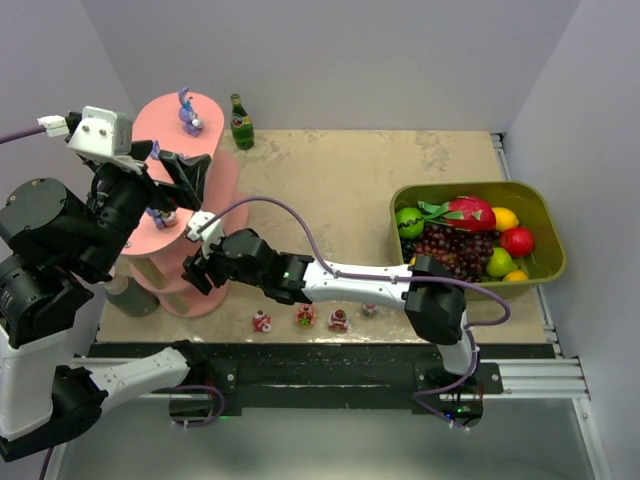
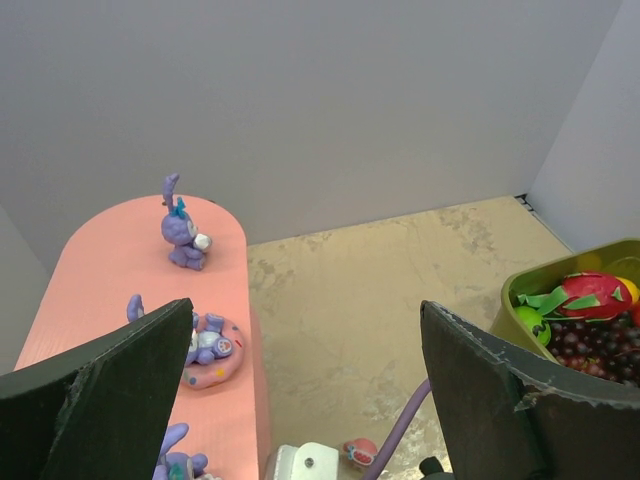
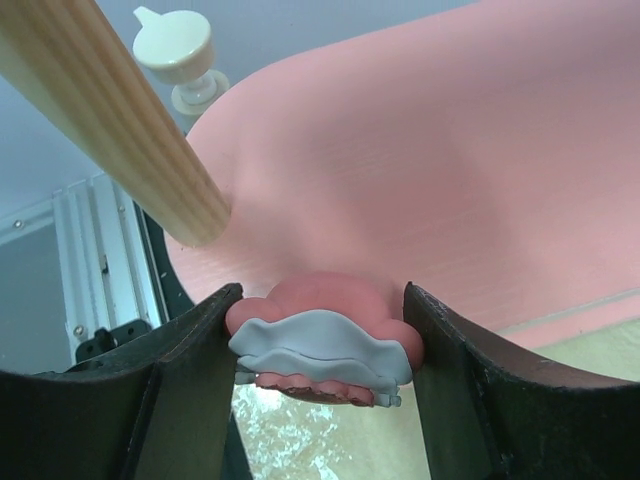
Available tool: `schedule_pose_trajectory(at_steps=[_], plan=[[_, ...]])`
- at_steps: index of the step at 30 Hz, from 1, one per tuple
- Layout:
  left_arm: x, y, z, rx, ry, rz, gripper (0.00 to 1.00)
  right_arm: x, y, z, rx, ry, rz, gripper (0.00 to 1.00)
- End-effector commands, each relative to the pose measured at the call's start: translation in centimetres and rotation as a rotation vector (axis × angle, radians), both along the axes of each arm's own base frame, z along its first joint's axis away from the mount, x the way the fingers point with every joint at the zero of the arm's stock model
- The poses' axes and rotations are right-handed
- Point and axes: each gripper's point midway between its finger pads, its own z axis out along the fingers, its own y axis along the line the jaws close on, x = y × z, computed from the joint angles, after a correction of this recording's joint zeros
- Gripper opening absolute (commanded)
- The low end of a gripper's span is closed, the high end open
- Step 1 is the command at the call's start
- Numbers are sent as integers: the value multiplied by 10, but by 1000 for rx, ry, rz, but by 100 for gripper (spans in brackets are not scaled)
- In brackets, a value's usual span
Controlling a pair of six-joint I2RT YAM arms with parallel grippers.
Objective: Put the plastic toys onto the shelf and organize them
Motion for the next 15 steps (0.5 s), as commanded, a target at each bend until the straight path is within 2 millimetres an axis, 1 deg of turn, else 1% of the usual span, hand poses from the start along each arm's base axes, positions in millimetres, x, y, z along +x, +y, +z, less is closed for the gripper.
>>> schedule_pose_trajectory(at_steps=[1,8,15], plan=[[0,4,4,-8,-15,18,99,3,10,6,20,-48,-22,21],[1,3,3,-7,-9,18,99,7,14,0,15,-71,-36,23],[1,3,2,-8,-8,18,99,7,17,-6,-12,-88,-40,28]])
